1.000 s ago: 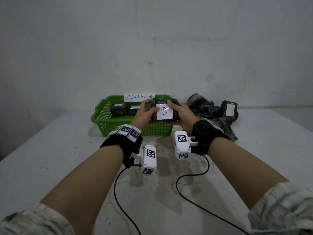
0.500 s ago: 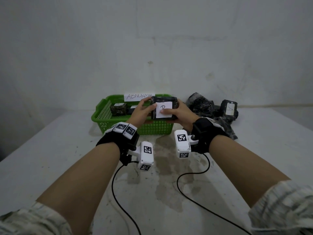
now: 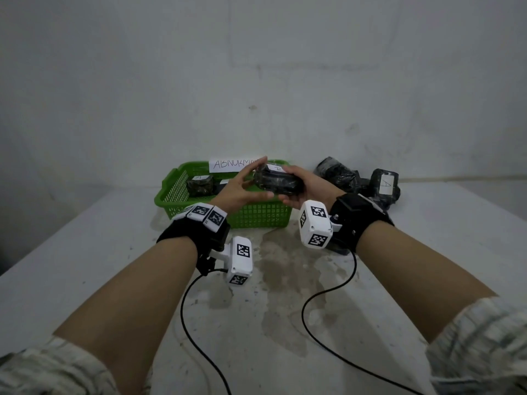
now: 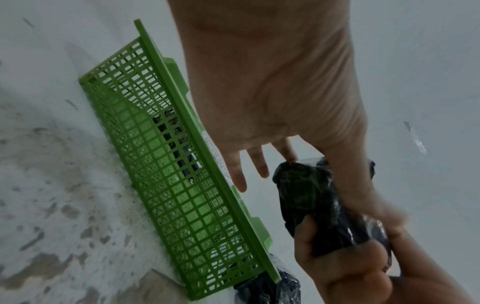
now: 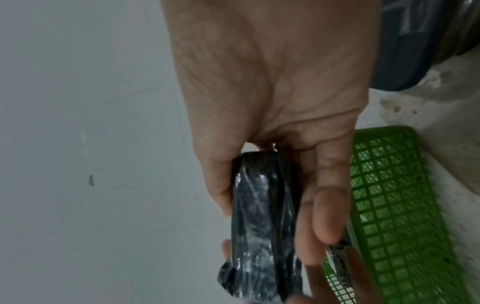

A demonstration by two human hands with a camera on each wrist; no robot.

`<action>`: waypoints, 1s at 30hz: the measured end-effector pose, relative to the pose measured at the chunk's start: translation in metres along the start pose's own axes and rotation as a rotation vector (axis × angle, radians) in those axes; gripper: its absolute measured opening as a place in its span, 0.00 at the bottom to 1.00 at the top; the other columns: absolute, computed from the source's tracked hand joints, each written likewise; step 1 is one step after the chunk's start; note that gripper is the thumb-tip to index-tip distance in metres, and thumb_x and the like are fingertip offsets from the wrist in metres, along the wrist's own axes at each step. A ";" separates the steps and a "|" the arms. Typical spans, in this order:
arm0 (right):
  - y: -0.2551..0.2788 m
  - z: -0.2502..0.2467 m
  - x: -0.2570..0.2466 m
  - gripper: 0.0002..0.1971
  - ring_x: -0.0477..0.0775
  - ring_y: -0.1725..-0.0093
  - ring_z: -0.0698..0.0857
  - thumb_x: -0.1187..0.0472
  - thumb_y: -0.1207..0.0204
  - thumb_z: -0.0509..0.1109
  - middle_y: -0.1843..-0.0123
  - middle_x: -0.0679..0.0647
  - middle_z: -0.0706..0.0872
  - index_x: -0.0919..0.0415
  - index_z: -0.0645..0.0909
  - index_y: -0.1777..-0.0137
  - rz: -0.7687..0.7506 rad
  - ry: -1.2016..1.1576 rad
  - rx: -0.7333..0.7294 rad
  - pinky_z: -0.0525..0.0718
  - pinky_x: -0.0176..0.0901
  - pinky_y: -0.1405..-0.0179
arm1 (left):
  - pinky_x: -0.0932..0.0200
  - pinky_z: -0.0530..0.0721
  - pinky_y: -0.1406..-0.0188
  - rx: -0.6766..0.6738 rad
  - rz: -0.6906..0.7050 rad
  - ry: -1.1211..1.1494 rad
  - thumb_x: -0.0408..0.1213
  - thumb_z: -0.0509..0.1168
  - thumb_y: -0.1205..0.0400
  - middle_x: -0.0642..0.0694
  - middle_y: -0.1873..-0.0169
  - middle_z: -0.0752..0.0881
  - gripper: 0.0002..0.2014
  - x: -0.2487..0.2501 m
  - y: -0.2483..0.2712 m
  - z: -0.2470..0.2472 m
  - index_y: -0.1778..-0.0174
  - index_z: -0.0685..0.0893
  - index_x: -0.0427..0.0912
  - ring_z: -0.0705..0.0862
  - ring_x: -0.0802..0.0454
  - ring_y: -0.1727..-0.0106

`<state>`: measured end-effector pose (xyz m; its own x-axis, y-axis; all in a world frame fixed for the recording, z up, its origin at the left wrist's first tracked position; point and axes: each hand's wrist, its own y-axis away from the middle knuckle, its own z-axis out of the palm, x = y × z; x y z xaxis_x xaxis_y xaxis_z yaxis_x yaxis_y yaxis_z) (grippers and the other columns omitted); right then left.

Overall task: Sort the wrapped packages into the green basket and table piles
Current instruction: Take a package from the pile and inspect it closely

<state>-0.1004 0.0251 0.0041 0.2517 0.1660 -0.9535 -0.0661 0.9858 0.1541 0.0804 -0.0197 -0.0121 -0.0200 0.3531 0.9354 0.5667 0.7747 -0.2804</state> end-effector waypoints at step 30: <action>-0.006 0.018 0.010 0.23 0.55 0.50 0.87 0.67 0.26 0.73 0.42 0.61 0.85 0.68 0.74 0.32 -0.364 0.359 0.188 0.89 0.43 0.65 | 0.52 0.82 0.49 0.262 -0.234 -0.045 0.48 0.58 0.15 0.39 0.36 0.82 0.22 0.007 -0.012 -0.002 0.32 0.74 0.36 0.81 0.43 0.36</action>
<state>-0.0800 0.0211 -0.0016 -0.1219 -0.1728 -0.9774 0.1457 0.9710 -0.1898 0.0745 -0.0277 -0.0021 -0.1636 0.1680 0.9721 0.3121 0.9436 -0.1105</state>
